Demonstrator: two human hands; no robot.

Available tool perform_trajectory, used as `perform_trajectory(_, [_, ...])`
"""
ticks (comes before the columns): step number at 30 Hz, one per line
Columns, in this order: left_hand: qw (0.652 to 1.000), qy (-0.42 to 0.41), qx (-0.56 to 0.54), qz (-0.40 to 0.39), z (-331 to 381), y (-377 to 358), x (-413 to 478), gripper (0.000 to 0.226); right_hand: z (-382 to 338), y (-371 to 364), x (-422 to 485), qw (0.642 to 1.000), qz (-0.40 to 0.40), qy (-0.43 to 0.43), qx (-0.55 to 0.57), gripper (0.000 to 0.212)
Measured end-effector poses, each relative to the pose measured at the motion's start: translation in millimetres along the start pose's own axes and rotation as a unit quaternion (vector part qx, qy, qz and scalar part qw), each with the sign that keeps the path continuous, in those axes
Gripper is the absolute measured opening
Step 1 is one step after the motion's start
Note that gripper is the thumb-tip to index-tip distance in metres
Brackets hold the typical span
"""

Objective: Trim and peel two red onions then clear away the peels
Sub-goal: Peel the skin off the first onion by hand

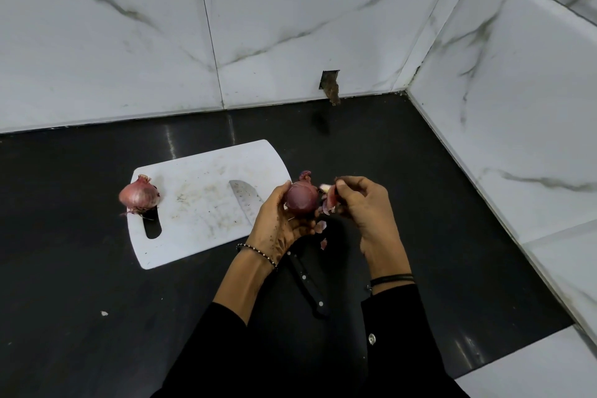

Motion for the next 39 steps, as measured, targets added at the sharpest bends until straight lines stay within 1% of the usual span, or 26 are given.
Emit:
perform_trajectory(2, [1.000,-0.013,0.010,0.002,3,-1,1,0.030,-5,3,2,0.996,0.014,0.042,-0.072,0.011])
perform_trajectory(3, [1.000,-0.018,0.013,-0.001,4,-2,0,0.028,-9,3,1,0.994,0.013,0.062,-0.091,0.012])
perform_trajectory(6, [0.999,-0.034,0.020,-0.011,8,-2,1,0.027,-24,2,-2,0.985,0.010,0.119,-0.128,0.010])
perform_trajectory(8, [0.998,-0.046,0.022,-0.038,11,-7,-1,0.032,-34,-1,-5,0.979,0.001,0.145,-0.143,0.008])
perform_trajectory(10, [0.996,-0.059,0.024,-0.063,15,-12,-5,0.040,-42,-6,-9,0.975,-0.026,0.166,-0.144,0.010])
perform_trajectory(12, [0.994,-0.069,0.034,-0.075,17,-15,-7,0.045,-49,-14,-14,0.969,-0.072,0.182,-0.151,0.010])
perform_trajectory(13, [0.993,-0.073,0.044,-0.085,17,-17,-8,0.042,-51,-19,-16,0.964,-0.101,0.189,-0.158,0.011])
perform_trajectory(15, [0.990,-0.079,0.059,-0.098,18,-18,-8,0.032,-53,-30,-20,0.949,-0.154,0.204,-0.186,0.022])
perform_trajectory(17, [0.990,-0.076,0.059,-0.098,18,-17,-8,0.025,-50,-36,-22,0.938,-0.180,0.212,-0.207,0.036])
perform_trajectory(19, [0.991,-0.073,0.062,-0.093,19,-15,-8,0.026,-50,-39,-24,0.935,-0.187,0.220,-0.204,0.041])
perform_trajectory(20, [0.992,-0.068,0.061,-0.086,19,-14,-8,0.029,-51,-39,-25,0.935,-0.186,0.225,-0.200,0.040])
perform_trajectory(23, [0.997,-0.036,0.049,-0.055,16,-9,-8,0.054,-52,-42,-26,0.936,-0.192,0.225,-0.190,0.037])
perform_trajectory(26, [0.998,-0.031,0.055,-0.015,18,-4,-9,0.062,-53,-42,-28,0.934,-0.189,0.232,-0.192,0.036])
perform_trajectory(28, [0.998,-0.037,0.057,-0.005,20,-3,-8,0.061,-55,-42,-30,0.935,-0.188,0.235,-0.188,0.036])
perform_trajectory(33, [0.993,-0.063,0.096,0.002,26,-2,-7,0.045,-54,-43,-32,0.939,-0.191,0.229,-0.172,0.035])
perform_trajectory(39, [0.980,-0.095,0.176,0.000,30,-2,-6,0.052,-47,-46,-32,0.932,-0.201,0.227,-0.200,0.032])
Point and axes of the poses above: each hand's wrist, its own x-axis towards the middle knuckle, its own y-axis out of the back of the hand, z = x × y, the point moved 10 cm from there along x, towards the middle knuckle, and after that the axes turned 3 degrees about -z, right-handed, at the moved point
